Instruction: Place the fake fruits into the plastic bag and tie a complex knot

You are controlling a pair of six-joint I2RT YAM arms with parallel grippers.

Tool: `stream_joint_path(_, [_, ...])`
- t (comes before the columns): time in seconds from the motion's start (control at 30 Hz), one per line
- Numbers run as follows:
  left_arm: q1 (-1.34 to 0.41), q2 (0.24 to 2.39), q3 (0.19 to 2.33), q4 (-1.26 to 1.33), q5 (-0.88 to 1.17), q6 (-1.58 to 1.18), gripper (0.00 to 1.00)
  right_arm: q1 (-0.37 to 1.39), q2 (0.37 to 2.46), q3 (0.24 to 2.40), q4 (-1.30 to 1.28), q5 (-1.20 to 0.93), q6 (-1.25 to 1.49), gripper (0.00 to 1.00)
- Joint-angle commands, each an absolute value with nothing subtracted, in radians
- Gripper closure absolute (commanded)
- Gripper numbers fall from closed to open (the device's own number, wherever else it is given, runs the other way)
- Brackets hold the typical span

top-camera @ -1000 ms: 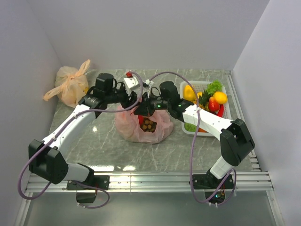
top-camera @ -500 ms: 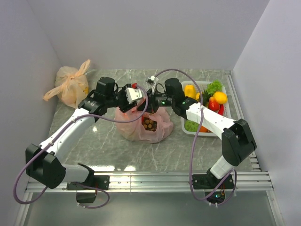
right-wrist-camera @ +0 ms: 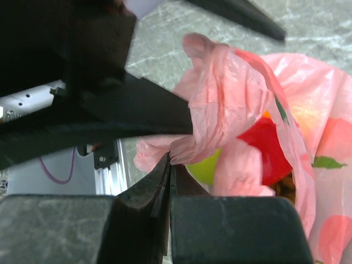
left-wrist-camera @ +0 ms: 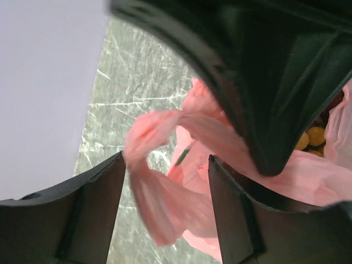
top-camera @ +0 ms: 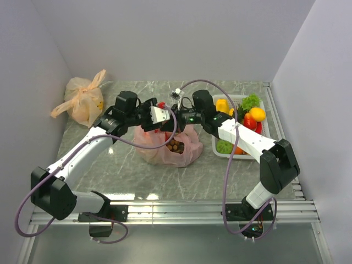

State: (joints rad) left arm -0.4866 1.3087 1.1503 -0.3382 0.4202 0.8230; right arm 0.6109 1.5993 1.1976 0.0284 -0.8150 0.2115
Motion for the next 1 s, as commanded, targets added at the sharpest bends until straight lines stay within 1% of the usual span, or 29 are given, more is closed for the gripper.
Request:
stream_joint_path(0.0, [-0.506,1.318,1.192,-0.305,0.408,0.891,0.32,0.618,1.601,1.27,0.028,-0.847,0.207,1.0])
stream_joint_path(0.43, [-0.546,1.289,1.124,-0.216,0.365,0.991,0.28,0.617,1.647,1.308,-0.012,-0.899,0.224,1.0])
stream_joint_path(0.5, [-0.545,1.286,1.123,-0.215,0.391,1.003,0.29,0.617,1.649,1.31,-0.017,-0.905,0.221,1.0])
stream_joint_path(0.6, [-0.545,1.281,1.121,-0.244,0.451,1.046,0.36,0.617,1.651,1.318,-0.021,-0.917,0.218,1.0])
stream_joint_path(0.63, [-0.545,1.279,1.118,-0.245,0.466,1.057,0.41,0.617,1.649,1.319,-0.02,-0.923,0.216,1.0])
stream_joint_path(0.7, [-0.546,1.282,1.12,-0.274,0.501,1.078,0.49,0.62,1.648,1.324,-0.02,-0.931,0.212,1.0])
stream_joint_path(0.8, [-0.546,1.293,1.137,-0.307,0.551,1.054,0.73,0.624,1.663,1.341,-0.057,-0.914,0.189,1.0])
stream_joint_path(0.83, [-0.545,1.298,1.141,-0.316,0.56,1.031,0.89,0.623,1.664,1.342,-0.064,-0.881,0.187,1.0])
stream_joint_path(0.87, [-0.545,1.299,1.156,-0.33,0.558,0.987,0.97,0.624,1.664,1.345,-0.081,-0.815,0.18,0.91])
stream_joint_path(0.9, [-0.538,1.301,1.161,-0.331,0.557,0.95,1.0,0.62,1.661,1.341,-0.081,-0.784,0.176,0.84])
stream_joint_path(0.93, [-0.529,1.301,1.163,-0.331,0.558,0.91,1.0,0.615,1.646,1.332,-0.074,-0.749,0.179,0.76])
stream_joint_path(0.97, [-0.517,1.296,1.169,-0.334,0.581,0.847,1.0,0.609,1.634,1.315,-0.02,-0.723,0.208,0.54])
